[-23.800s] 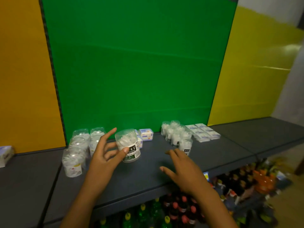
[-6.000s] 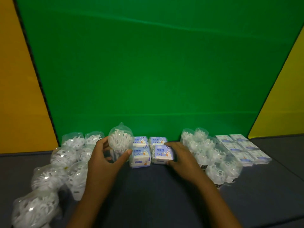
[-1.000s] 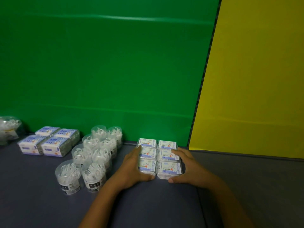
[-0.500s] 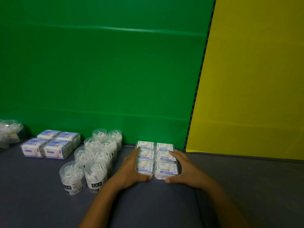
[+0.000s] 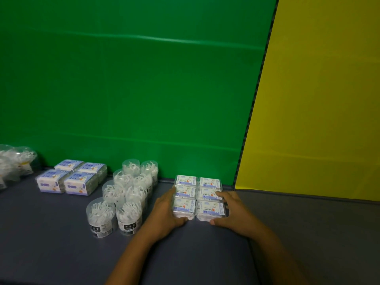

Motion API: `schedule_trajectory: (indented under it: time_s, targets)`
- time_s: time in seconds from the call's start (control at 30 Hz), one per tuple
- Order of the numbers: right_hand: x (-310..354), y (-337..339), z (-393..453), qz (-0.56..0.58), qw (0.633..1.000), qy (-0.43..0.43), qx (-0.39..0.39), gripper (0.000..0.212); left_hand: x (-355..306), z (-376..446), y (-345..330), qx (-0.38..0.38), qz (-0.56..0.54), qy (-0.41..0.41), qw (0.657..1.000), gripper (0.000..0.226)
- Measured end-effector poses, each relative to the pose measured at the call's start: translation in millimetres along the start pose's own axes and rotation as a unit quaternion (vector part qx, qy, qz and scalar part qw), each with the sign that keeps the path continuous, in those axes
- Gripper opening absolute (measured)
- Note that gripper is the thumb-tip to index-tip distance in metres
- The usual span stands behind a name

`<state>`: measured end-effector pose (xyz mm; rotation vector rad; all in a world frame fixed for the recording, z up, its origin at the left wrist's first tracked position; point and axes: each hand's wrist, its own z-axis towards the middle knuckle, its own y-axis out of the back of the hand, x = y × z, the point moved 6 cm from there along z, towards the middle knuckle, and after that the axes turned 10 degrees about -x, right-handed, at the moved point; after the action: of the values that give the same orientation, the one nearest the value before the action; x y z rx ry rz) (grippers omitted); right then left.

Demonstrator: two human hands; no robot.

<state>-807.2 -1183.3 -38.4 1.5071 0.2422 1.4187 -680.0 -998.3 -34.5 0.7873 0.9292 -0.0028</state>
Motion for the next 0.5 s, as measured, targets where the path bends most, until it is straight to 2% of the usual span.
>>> schedule_trajectory:
  time_s: [0.17,0.27,0.33,0.4,0.5]
  targets:
    - [2.4,1.4,-3.0,-0.017,1.000,0.000,0.009,0.096,-7.0,-0.5,-0.5,0.012,0.028,-0.012,0.999,0.082]
    - [7.3,4.7,-6.5,-0.034,0.999,0.008,0.009,0.096,-9.2,-6.4,0.4,0.028,0.048,-0.002,0.998,0.101]
    - [14.3,8.6,-9.8,-0.040,0.999,0.022,-0.027,0.091,-12.4,-12.5,5.4,0.020,0.068,-0.012,0.997,0.107]
    - [26.6,11.3,-12.6,-0.058,0.994,0.053,-0.071,0.082,-22.9,-17.2,18.9,-0.018,0.058,-0.051,0.997,0.098]
    - [56.5,9.6,-17.3,-0.075,0.986,0.107,-0.105,0.065,-48.3,-27.6,56.6,-0.068,0.033,-0.133,0.988,0.065]
